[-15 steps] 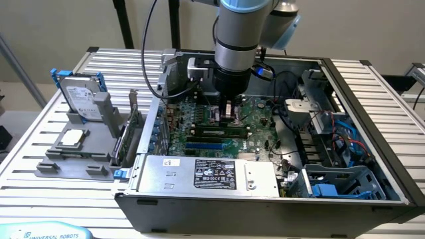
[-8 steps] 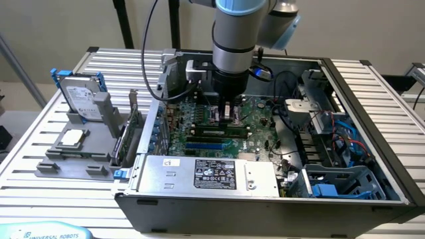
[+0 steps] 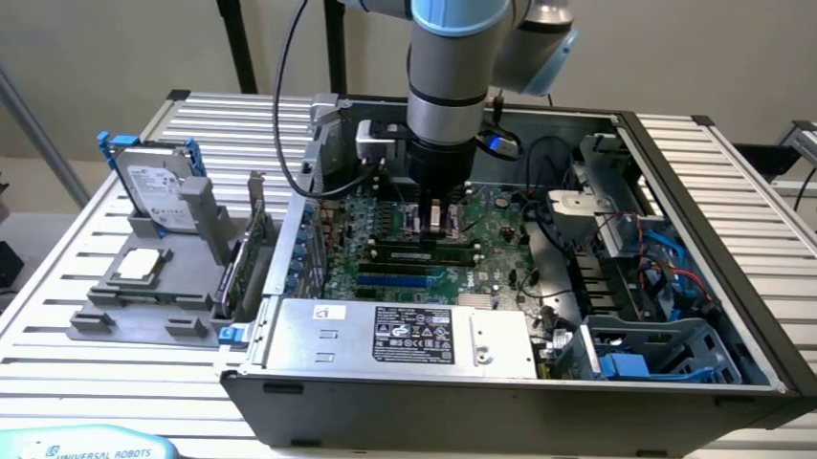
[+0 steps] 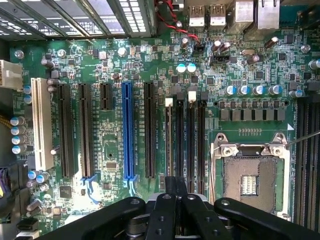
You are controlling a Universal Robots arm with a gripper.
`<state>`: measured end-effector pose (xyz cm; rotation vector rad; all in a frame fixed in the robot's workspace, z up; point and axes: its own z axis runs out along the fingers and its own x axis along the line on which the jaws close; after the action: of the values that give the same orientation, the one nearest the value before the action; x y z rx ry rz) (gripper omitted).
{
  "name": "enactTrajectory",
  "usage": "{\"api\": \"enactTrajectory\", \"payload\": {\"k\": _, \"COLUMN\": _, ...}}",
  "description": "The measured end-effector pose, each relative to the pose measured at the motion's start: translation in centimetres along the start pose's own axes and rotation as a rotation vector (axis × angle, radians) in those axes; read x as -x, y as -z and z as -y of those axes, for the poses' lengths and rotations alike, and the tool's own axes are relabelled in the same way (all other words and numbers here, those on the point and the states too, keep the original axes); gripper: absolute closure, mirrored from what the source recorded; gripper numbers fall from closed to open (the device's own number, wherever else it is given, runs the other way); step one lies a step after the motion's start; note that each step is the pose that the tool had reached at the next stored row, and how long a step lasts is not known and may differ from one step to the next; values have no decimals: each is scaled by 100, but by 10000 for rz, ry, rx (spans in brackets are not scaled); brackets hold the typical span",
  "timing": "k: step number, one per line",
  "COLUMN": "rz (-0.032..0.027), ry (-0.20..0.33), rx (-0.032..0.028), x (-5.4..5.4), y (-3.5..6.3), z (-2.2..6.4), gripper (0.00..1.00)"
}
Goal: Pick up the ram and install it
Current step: 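Press down the ram until it locks into place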
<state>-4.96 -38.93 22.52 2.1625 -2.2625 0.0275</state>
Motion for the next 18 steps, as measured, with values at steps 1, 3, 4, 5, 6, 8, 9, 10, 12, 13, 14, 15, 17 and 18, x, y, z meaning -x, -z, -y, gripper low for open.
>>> {"api": "enactTrajectory", "payload": {"k": 1, "rz": 3, "ry": 0, "rx": -1, "x": 0, "y": 0, "z": -1, "gripper": 89}}
{"api": "enactTrajectory", "payload": {"k": 3, "rz": 32, "ry": -3, "rx": -1, "x": 3, "y": 37, "z": -3, "gripper": 89}}
{"api": "enactTrajectory", "payload": {"k": 4, "rz": 23, "ry": -4, "rx": -5, "x": 1, "y": 84, "z": -2, "gripper": 89}}
{"api": "enactTrajectory", "payload": {"k": 5, "rz": 4, "ry": -3, "rx": 0, "x": -2, "y": 136, "z": -2, "gripper": 89}}
{"api": "enactTrajectory", "payload": {"k": 6, "rz": 5, "ry": -2, "rx": 0, "x": -3, "y": 177, "z": -2, "gripper": 89}}
{"api": "enactTrajectory", "payload": {"k": 8, "rz": 2, "ry": 0, "rx": 2, "x": -4, "y": 223, "z": -1, "gripper": 89}}
{"api": "enactTrajectory", "payload": {"k": 9, "rz": 5, "ry": 0, "rx": 1, "x": -4, "y": 225, "z": -1, "gripper": 89}}
{"api": "enactTrajectory", "payload": {"k": 10, "rz": 9, "ry": 0, "rx": -2, "x": -4, "y": 225, "z": -1, "gripper": 89}}
{"api": "enactTrajectory", "payload": {"k": 12, "rz": 6, "ry": -1, "rx": 0, "x": -4, "y": 226, "z": -1, "gripper": 89}}
{"api": "enactTrajectory", "payload": {"k": 13, "rz": 5, "ry": 0, "rx": 1, "x": -5, "y": 227, "z": -1, "gripper": 89}}
{"api": "enactTrajectory", "payload": {"k": 14, "rz": 5, "ry": 0, "rx": 1, "x": -4, "y": 227, "z": -1, "gripper": 89}}
{"api": "enactTrajectory", "payload": {"k": 15, "rz": 5, "ry": 0, "rx": 1, "x": -4, "y": 227, "z": -1, "gripper": 89}}
{"api": "enactTrajectory", "payload": {"k": 17, "rz": 4, "ry": 0, "rx": 1, "x": -5, "y": 227, "z": -1, "gripper": 89}}
{"api": "enactTrajectory", "payload": {"k": 18, "rz": 5, "ry": -1, "rx": 1, "x": -4, "y": 227, "z": -1, "gripper": 89}}
